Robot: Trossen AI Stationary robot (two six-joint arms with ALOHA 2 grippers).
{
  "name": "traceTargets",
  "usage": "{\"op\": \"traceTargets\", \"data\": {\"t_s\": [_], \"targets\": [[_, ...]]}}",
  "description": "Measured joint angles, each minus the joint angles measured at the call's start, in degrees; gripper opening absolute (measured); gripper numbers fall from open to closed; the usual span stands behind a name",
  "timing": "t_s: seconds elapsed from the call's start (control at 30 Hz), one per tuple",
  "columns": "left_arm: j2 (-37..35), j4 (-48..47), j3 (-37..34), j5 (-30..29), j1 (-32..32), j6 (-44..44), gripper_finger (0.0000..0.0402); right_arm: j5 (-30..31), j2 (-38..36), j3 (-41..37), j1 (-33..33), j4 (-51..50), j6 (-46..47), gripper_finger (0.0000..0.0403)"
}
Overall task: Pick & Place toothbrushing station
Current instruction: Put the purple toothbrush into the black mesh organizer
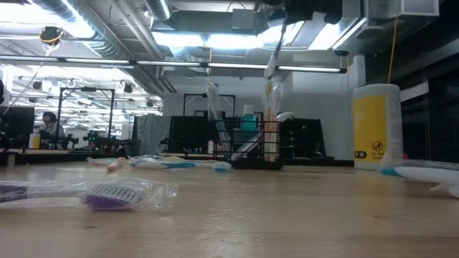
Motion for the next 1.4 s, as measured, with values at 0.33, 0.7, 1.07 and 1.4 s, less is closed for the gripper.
{"op": "traceTargets", "data": {"t_s": [0.33,0.7,1.07,1.4], "targets": [[1.3,0.1,0.0,-0.7,0.0,-0.5,0.0134,-6.8,1.0,-0.1,-5.7,13.0,-17.3,0.0000],[1.5,2.2,0.0,-0.8,0.0,-4.5,0.0134,-13.0,6.7,-3.7,-10.3,15.3,-17.7,0.0000],[3.8,2.5,0.0,-2.2,0.0,-4.2,0.0110,-12.0,6.8,-16.9,-6.9,32.0,-15.8,0.0000],[5.4,3.7,0.0,-2.2,0.0,-5.4,0.0104,-10.1,6.8,-19.8,-5.3,32.3,-15.7,0.0000]]}}
